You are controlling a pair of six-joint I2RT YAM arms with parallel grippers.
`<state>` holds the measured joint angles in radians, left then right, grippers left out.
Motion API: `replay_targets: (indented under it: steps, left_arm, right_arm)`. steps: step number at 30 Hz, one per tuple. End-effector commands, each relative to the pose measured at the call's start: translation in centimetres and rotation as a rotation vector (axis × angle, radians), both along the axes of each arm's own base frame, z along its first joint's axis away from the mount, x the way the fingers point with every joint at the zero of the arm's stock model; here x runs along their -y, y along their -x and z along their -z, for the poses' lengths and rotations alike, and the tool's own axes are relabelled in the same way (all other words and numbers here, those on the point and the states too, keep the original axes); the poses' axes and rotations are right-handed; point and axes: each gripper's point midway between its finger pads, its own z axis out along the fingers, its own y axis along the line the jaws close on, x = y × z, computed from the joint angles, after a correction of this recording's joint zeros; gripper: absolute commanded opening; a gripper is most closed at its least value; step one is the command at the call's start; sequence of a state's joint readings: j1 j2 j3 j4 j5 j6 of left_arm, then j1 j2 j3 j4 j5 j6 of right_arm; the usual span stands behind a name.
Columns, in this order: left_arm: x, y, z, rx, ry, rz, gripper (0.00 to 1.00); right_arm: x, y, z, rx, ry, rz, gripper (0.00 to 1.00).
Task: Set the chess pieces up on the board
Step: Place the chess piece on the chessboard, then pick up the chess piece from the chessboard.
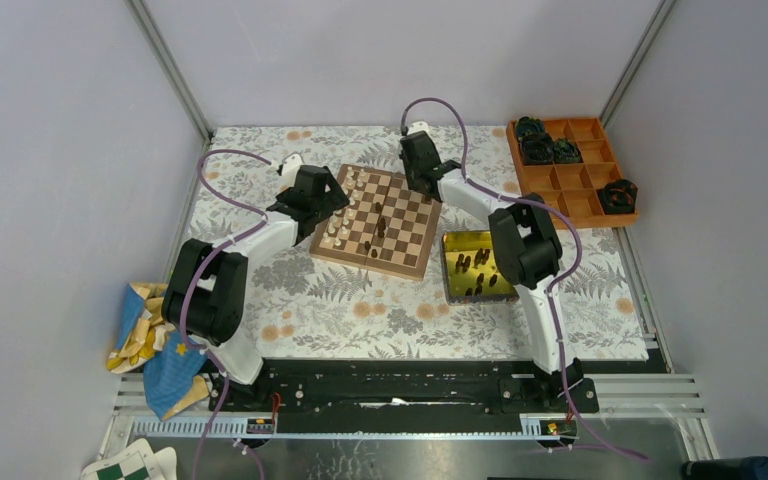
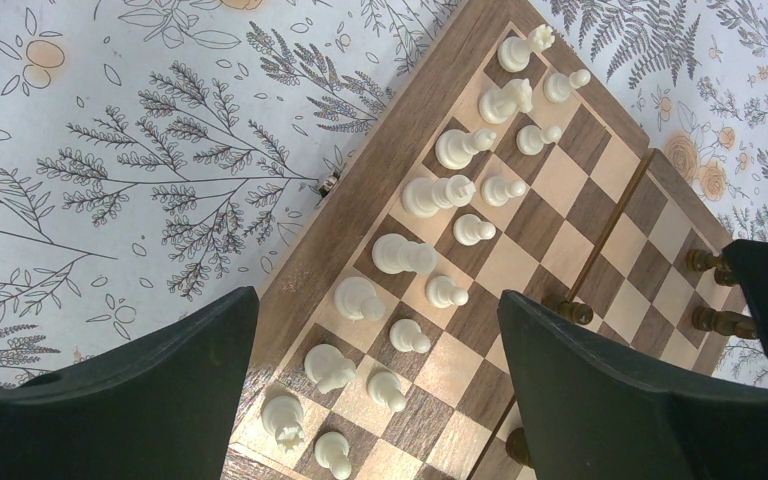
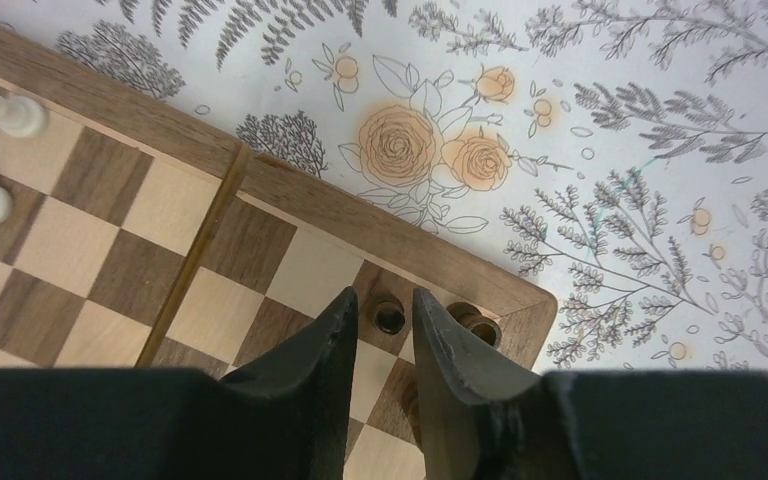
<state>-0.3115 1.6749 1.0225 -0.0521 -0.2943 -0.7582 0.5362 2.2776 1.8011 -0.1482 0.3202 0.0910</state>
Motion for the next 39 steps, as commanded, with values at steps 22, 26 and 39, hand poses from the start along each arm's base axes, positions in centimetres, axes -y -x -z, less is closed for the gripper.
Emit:
replay_targets:
  steps: [22, 26, 39]
  left_arm:
    - [-0.4, -0.5, -2.2, 0.062, 0.012, -0.033, 0.97]
    - [-0.4, -0.4, -2.3, 0.066, 0.012, -0.035, 0.97]
    - [-0.8, -0.2, -2.8, 0.077, 0.004, -0.051, 0.98]
  right_arm:
    - [-10.4, 7.0, -6.3, 0.028, -0.074, -0.357, 0.36]
    - [-11.0, 7.4, -5.6, 0.006, -0.070, -0.372, 0.37]
    - [-11.5, 7.4, -3.0, -0.045, -0.050, -0.383, 0.40]
